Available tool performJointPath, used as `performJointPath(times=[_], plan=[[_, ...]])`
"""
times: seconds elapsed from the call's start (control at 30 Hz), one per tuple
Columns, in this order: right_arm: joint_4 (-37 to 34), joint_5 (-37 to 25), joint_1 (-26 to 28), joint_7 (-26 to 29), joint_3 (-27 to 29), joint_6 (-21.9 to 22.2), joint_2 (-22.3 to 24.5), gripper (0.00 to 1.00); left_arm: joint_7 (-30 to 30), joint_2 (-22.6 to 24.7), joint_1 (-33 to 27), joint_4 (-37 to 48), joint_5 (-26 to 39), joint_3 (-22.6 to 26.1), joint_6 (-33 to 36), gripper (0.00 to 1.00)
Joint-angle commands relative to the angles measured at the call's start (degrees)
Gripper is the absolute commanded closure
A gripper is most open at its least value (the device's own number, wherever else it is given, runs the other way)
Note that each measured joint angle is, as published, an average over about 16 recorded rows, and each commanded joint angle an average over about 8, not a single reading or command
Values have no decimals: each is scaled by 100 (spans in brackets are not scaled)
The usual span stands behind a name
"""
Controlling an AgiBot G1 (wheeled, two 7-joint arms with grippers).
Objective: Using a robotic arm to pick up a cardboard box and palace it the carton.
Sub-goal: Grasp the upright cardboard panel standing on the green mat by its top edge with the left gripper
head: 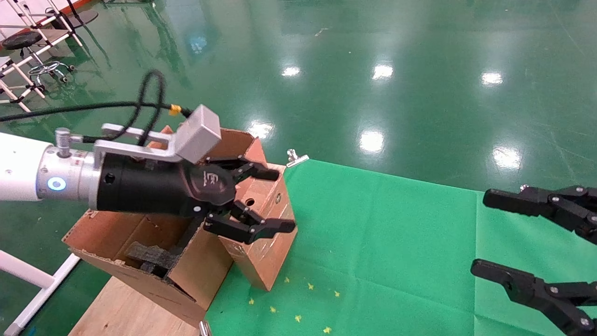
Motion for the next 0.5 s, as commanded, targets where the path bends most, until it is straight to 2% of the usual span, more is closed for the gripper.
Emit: performJointPath(times=[0.03,0.3,0.5], plan=[[-1,0,0,0,0,1,0,100,-360,-64,-172,-86,313,133,-40,0],[-1,0,-1,0,0,1,0,100,-487,-51,-234,-11,405,185,-23,0],[-2,0,-1,-1,0,1,1,100,-1314,69,-768,26,1239,497,43,0]])
